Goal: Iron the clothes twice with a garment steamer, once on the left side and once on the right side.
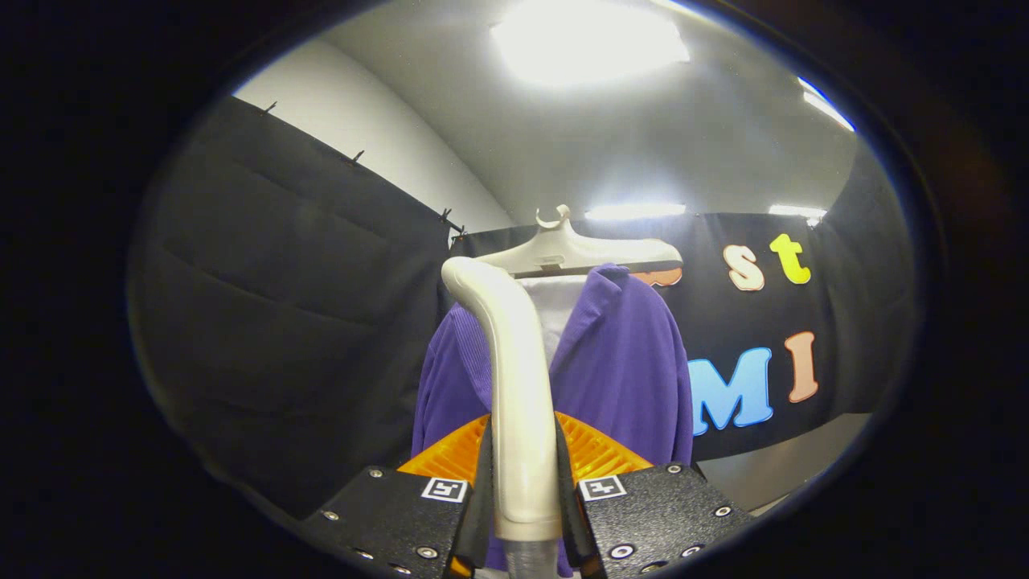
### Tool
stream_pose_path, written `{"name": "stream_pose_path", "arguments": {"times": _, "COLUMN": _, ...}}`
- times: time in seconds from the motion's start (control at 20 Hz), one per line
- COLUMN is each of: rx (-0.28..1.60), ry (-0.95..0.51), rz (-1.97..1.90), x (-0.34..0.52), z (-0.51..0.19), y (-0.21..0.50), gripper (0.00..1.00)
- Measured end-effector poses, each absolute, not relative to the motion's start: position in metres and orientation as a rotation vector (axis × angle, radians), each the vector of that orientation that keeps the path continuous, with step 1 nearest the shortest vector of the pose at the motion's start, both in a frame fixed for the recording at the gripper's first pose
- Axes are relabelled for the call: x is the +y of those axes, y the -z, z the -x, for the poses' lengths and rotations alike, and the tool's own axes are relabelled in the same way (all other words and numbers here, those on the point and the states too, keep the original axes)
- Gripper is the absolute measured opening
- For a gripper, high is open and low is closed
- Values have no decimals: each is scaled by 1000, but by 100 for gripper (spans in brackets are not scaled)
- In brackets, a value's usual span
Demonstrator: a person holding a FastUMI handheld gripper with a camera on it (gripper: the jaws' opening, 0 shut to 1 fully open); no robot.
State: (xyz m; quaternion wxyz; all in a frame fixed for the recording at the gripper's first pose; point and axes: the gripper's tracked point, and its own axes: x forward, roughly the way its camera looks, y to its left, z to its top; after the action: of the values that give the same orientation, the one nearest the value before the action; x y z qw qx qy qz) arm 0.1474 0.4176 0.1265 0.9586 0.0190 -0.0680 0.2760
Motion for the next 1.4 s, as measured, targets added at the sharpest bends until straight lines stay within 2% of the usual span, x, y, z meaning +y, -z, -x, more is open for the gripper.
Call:
{"name": "stream_pose_path", "arguments": {"times": 0.4, "rx": -109, "ry": -578, "rz": -5, "x": 462, "z": -169, "y": -117, "gripper": 36}}
{"name": "stream_pose_path", "arguments": {"times": 1.2, "rx": 58, "ry": -604, "rz": 46, "x": 444, "z": -134, "y": -2, "gripper": 36}}
{"name": "stream_pose_path", "arguments": {"times": 1.4, "rx": 154, "ry": -616, "rz": 86, "x": 435, "z": -121, "y": 42, "gripper": 36}}
